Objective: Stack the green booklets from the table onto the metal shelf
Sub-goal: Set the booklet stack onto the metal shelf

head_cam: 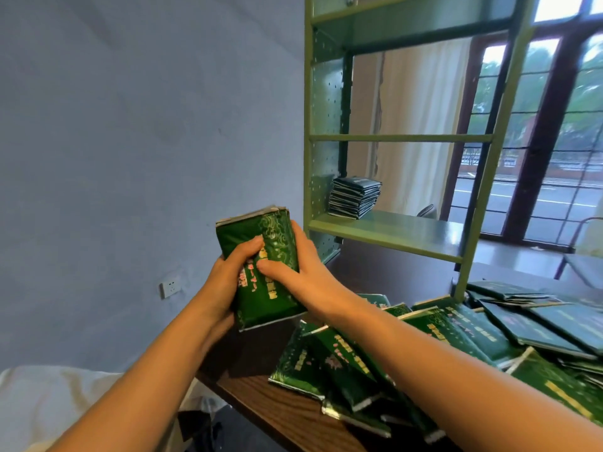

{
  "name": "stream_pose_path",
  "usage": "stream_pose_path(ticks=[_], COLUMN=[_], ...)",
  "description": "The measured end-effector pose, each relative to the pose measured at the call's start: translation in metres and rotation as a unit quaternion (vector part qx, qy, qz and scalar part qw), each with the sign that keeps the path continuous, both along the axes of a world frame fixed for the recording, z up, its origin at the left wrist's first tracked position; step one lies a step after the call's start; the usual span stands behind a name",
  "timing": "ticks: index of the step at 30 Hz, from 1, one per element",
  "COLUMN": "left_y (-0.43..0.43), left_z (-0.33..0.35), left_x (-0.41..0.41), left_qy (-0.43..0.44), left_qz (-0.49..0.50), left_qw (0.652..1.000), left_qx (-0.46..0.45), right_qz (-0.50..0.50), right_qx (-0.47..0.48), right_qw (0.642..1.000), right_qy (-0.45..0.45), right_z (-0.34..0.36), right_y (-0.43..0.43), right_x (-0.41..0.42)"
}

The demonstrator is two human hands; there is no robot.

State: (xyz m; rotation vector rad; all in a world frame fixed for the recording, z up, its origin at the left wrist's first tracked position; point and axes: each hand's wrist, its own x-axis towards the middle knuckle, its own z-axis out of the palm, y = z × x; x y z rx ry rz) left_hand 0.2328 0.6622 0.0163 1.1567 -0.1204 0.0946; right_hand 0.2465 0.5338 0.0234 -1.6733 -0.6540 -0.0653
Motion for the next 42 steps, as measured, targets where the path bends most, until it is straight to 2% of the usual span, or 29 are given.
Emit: stream_pose_path(ticks=[3,6,11,15,18,20,23,24,26,28,32,39,42], left_y=[-0.018,-0.038,-0.067,-0.091,-0.109,-0.118,-0.129,-0.129,-0.133,-0.137,-0.143,-0.146,-0.148], left_z=[0.022,0.04,0.064,0.066,0.049,0.033,0.01,0.002,-0.014,-0.025,-0.041,-0.056,-0.058], left_x=[0.002,0.011,0.035,0.08,0.114,0.129,0.152,0.158,0.169,0.172,0.174,0.176,0.179], left_qy=[0.032,0.037,0.025,-0.011,-0.043,-0.066,-0.051,-0.053,-0.08,-0.131,-0.203,-0.247,-0.249], left_qz=[-0.057,-0.103,-0.116,-0.053,0.034,0.062,0.051,0.061,0.101,0.148,0.218,0.262,0.269], left_qw=[0.998,0.994,0.993,0.998,0.991,0.977,0.952,0.933,0.873,0.83,0.812,0.826,0.829], left_qx=[-0.011,-0.002,0.026,0.035,0.122,0.191,0.296,0.351,0.471,0.522,0.503,0.434,0.422], right_qz=[0.053,0.005,-0.043,-0.105,-0.159,-0.212,-0.265,-0.274,-0.286,-0.303,-0.311,-0.284,-0.272], right_qx=[0.041,0.052,0.045,0.066,0.117,0.133,0.162,0.174,0.198,0.206,0.175,0.112,0.078], right_qw=[0.998,0.999,0.998,0.991,0.974,0.958,0.934,0.926,0.914,0.902,0.893,0.903,0.917], right_qy=[0.02,0.004,-0.001,0.049,0.111,0.138,0.177,0.191,0.208,0.227,0.273,0.302,0.28], right_z=[0.011,0.023,0.049,0.068,0.076,0.077,0.076,0.076,0.074,0.073,0.071,0.071,0.071], right_y=[-0.019,-0.035,-0.065,-0.096,-0.123,-0.139,-0.155,-0.158,-0.165,-0.168,-0.173,-0.169,-0.165], right_x=[0.004,0.009,0.025,0.048,0.068,0.086,0.114,0.121,0.139,0.156,0.18,0.209,0.224])
